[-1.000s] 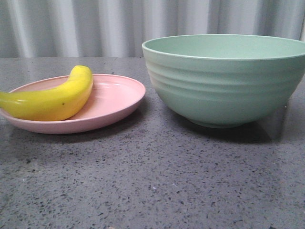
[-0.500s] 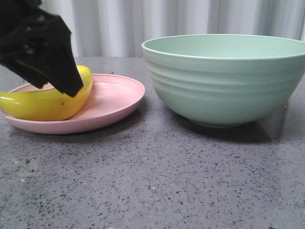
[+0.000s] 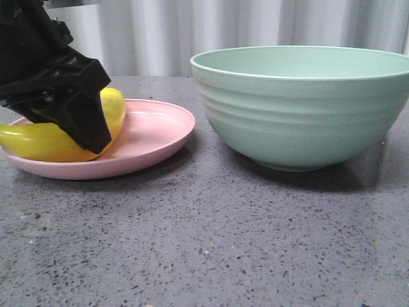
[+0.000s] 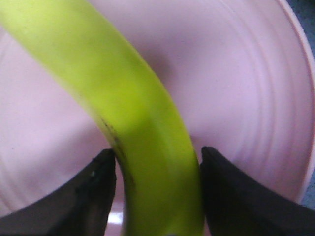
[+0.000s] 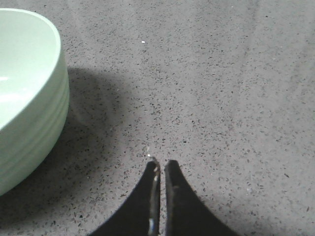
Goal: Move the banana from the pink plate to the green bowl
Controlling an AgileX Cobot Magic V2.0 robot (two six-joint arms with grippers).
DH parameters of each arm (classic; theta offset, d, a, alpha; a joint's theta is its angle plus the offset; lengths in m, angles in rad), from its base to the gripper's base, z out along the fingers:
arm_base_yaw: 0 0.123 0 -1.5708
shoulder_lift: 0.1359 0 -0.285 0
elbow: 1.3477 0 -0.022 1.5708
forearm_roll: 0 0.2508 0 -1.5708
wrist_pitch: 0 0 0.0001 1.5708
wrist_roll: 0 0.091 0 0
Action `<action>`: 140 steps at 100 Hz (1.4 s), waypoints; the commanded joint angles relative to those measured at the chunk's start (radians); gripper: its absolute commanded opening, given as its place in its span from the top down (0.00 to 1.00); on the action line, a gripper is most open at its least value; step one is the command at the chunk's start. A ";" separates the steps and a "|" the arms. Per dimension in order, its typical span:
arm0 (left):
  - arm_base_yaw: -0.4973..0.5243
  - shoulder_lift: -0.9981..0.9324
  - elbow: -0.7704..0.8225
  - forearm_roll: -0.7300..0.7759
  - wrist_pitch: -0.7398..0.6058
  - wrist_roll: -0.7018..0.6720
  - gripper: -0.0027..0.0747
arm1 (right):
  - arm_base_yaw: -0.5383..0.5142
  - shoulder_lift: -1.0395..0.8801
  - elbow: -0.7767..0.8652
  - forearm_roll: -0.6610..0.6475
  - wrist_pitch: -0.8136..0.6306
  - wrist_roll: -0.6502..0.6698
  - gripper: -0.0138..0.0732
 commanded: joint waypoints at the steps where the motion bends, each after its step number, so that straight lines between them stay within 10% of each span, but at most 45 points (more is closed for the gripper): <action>1: -0.006 -0.031 -0.036 -0.016 -0.037 -0.007 0.61 | 0.000 0.009 -0.035 -0.001 -0.077 0.000 0.91; 47: -0.017 -0.096 -0.146 -0.064 -0.029 0.018 0.68 | 0.029 0.055 -0.259 -0.012 0.182 0.000 0.89; 83: -0.207 -0.114 -0.265 -0.072 -0.014 0.053 0.68 | 0.201 0.291 -0.599 0.146 0.394 0.000 0.32; 140: -0.313 -0.021 -0.318 -0.116 -0.004 0.053 0.68 | 0.331 0.696 -0.861 0.537 0.387 0.000 0.31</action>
